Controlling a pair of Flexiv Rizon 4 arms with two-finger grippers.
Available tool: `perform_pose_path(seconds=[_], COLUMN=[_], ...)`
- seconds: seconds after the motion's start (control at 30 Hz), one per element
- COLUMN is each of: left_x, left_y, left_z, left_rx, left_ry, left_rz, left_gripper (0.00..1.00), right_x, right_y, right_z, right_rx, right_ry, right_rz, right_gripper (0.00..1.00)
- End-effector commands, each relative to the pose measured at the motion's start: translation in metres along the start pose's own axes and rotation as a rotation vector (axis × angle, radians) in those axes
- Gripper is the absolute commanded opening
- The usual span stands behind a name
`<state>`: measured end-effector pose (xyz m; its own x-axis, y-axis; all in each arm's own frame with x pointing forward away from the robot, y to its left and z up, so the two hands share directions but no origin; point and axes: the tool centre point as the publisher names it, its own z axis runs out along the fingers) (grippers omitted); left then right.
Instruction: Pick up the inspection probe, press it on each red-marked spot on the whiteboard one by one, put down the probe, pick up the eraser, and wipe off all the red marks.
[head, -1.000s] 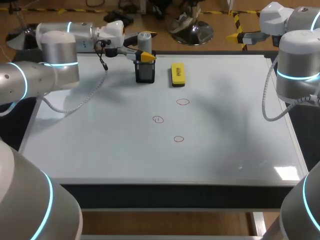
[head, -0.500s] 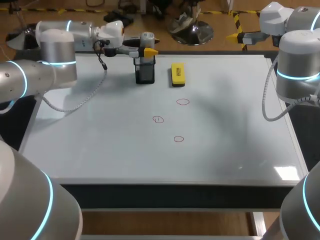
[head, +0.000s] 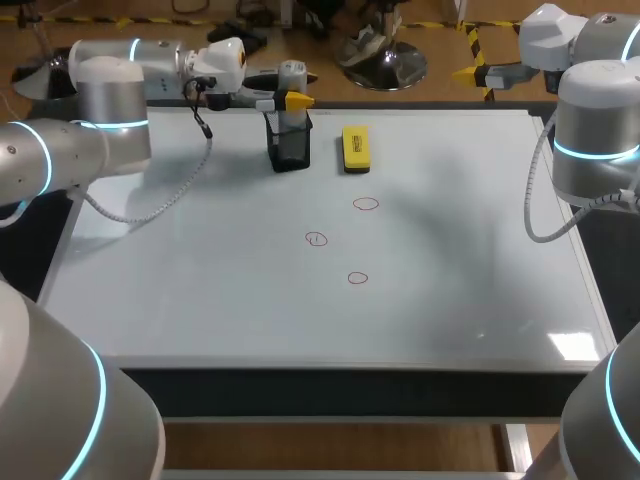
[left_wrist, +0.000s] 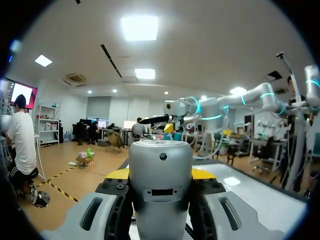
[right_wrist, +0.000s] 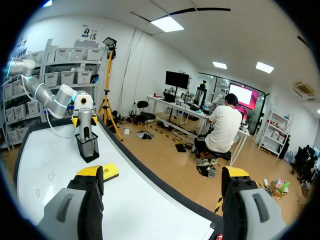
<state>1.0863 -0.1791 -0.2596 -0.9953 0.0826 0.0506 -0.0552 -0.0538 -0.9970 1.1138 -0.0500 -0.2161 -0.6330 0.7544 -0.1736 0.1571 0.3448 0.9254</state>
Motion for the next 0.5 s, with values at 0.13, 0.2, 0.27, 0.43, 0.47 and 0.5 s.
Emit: perform_pose_path(seconds=[0.13, 0.2, 0.27, 0.43, 0.47, 0.5], left_x=[0.008, 0.010, 0.012, 0.014, 0.015, 0.015], left_y=[-0.017, -0.021, -0.029, -0.048, -0.051, -0.054], left_z=[-0.007, -0.009, -0.011, -0.012, -0.011, -0.011], left_rx=[-0.013, -0.020, -0.022, -0.019, -0.021, -0.034], left_ry=[-0.013, -0.021, -0.023, -0.022, -0.021, -0.026], left_rz=[0.009, 0.008, 0.016, 0.027, 0.031, 0.027], left_gripper=[0.00, 0.00, 0.00, 0.00, 0.00, 0.00], right_x=[0.000, 0.000, 0.000, 0.000, 0.000, 0.000], right_y=[0.000, 0.000, 0.000, 0.000, 0.000, 0.000], right_z=[0.000, 0.000, 0.000, 0.000, 0.000, 0.000], right_rx=[0.000, 0.000, 0.000, 0.000, 0.000, 0.000], right_ry=[0.000, 0.000, 0.000, 0.000, 0.000, 0.000], right_rz=[0.000, 0.000, 0.000, 0.000, 0.000, 0.000], right_gripper=[1.00, 1.00, 1.00, 1.00, 1.00, 1.00])
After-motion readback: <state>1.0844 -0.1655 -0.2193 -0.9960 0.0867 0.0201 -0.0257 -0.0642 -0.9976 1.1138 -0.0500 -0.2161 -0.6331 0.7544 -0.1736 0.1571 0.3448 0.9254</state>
